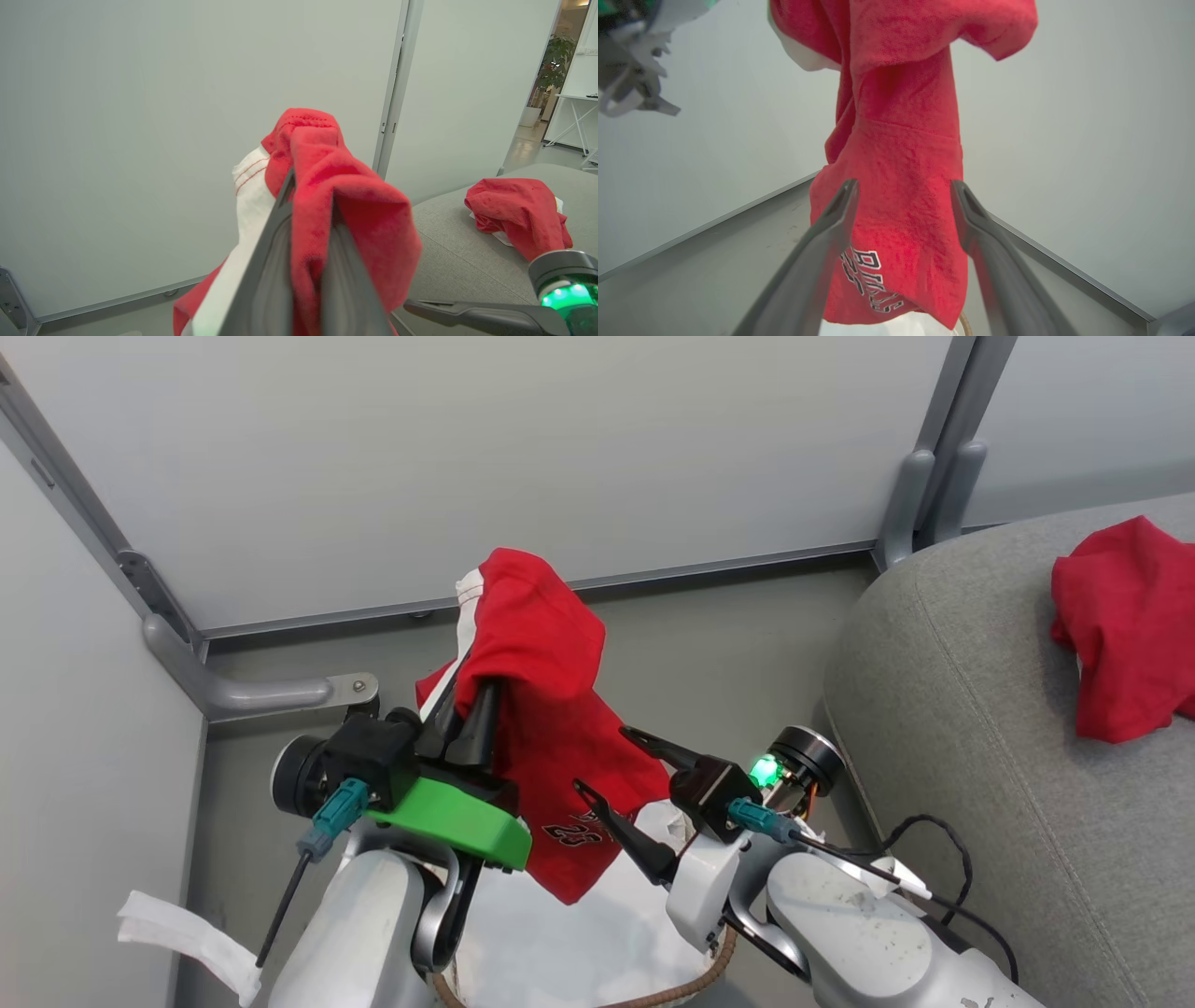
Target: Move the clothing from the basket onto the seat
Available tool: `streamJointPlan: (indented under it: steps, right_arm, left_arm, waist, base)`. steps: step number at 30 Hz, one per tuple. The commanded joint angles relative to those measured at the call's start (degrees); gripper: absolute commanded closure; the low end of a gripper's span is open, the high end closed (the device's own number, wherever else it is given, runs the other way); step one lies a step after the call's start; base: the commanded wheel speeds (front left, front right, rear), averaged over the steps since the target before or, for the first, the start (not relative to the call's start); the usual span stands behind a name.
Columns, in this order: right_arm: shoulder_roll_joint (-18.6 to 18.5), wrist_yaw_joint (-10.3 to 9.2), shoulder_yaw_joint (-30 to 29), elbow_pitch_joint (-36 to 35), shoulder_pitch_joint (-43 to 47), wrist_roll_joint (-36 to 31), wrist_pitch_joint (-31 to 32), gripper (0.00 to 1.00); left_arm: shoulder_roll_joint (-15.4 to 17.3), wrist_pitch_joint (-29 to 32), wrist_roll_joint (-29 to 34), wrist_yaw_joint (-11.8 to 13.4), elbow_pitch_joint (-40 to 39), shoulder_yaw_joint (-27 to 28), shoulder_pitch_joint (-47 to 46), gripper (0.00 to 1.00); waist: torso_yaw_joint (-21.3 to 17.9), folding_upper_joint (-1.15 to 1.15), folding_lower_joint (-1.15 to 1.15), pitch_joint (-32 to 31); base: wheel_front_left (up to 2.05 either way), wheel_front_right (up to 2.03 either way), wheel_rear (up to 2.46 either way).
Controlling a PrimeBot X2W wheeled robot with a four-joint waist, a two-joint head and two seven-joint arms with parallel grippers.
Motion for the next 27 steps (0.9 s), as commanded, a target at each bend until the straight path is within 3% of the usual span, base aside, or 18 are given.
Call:
streamJointPlan:
  steps: [1, 27]
  right_arm:
    - [-0.27, -0.08, 0.36, 1.25, -1.05, -0.15, 0.0, 0.0]
    - [-0.21, -0.08, 0.81, 11.22, -5.49, -1.81, 0.0, 0.0]
  left_arm:
    - [0.11, -0.04, -0.45, -0.23, -0.1, -0.35, -1.19, 1.0]
    - [0.11, -0.04, -5.02, -0.04, -1.72, -11.96, -5.06, 1.0]
  waist:
    - [0.86, 0.0, 0.0, 0.28]
    - [8.28, 0.0, 0.0, 1.56]
  base:
    - [0.0, 0.0, 0.0]
    - [0.0, 0.0, 0.0]
